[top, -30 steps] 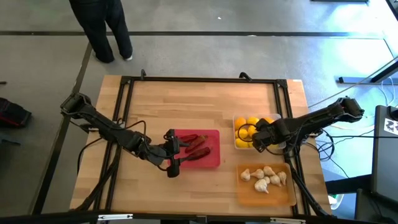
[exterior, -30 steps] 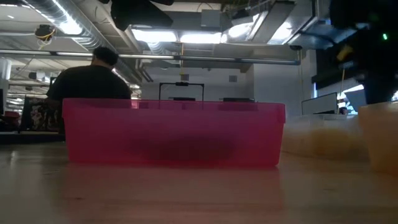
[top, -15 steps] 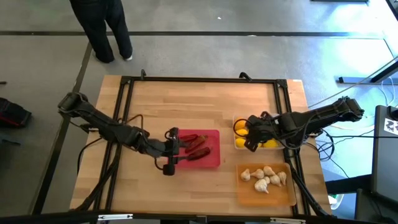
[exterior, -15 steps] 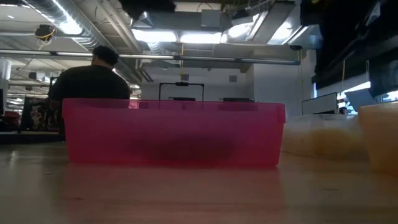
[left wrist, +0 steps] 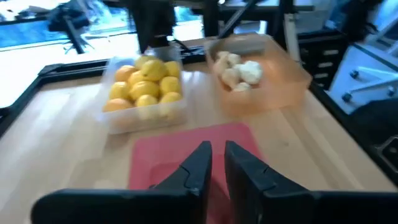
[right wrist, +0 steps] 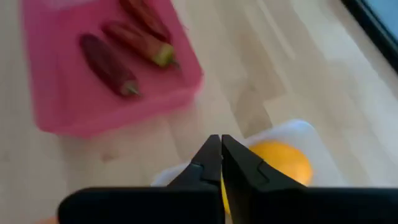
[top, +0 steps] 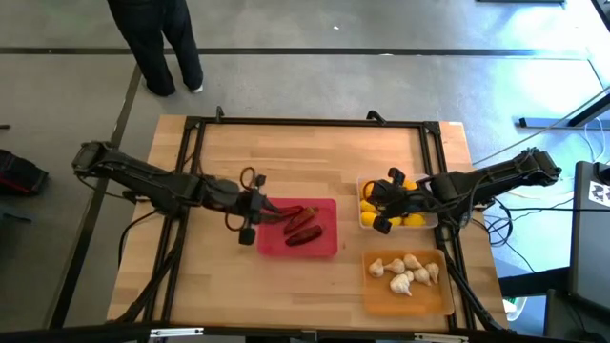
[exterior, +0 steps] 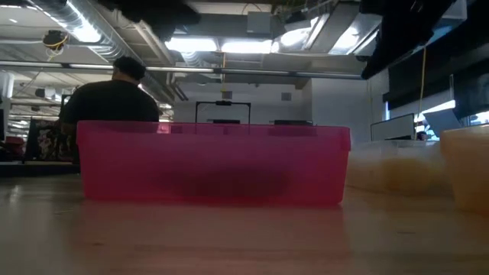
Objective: Sort produce into baskets
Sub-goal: Return to Home Position
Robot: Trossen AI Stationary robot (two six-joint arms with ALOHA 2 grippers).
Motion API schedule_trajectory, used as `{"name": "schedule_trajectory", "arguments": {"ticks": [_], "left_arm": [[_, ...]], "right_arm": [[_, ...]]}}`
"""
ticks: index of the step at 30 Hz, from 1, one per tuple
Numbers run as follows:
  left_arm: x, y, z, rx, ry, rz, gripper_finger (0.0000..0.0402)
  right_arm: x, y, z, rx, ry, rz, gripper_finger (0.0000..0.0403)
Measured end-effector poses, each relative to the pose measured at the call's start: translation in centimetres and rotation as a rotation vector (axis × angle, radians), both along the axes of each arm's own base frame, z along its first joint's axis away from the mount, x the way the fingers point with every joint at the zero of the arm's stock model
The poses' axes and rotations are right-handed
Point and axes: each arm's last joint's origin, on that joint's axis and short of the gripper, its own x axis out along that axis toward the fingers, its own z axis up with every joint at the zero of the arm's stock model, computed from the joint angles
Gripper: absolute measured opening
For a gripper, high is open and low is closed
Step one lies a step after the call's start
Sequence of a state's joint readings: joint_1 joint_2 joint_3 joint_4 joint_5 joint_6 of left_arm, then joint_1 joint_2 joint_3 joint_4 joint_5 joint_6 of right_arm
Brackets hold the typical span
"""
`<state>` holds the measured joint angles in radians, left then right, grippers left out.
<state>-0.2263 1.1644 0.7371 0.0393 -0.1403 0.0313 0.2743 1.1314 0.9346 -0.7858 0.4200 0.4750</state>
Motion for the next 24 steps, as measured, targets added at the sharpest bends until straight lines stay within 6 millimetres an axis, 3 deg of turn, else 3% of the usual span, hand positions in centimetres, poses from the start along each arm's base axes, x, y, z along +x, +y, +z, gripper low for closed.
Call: {"name": "schedule_trajectory", "arguments": {"ticks": [7, 14, 24], "left_arm": [[-3.4, 2.6, -1.6, -0.022, -0.095, 0.085, 0.0020], [-6.5, 3.8, -3.2, -0.052, -0.178, 0.132, 0.0007], [-9.9, 5.2, -5.5, -0.098, -0.241, 0.232, 0.0004]], "right_arm": [[-1.7, -0.3, 0.5, 0.064, -0.186, 0.089, 0.0014], [-4.3, -1.0, 1.0, 0.094, -0.385, 0.114, 0.0008], [-7.3, -1.9, -0.4, 0.117, -0.559, 0.116, 0.0002]]}}
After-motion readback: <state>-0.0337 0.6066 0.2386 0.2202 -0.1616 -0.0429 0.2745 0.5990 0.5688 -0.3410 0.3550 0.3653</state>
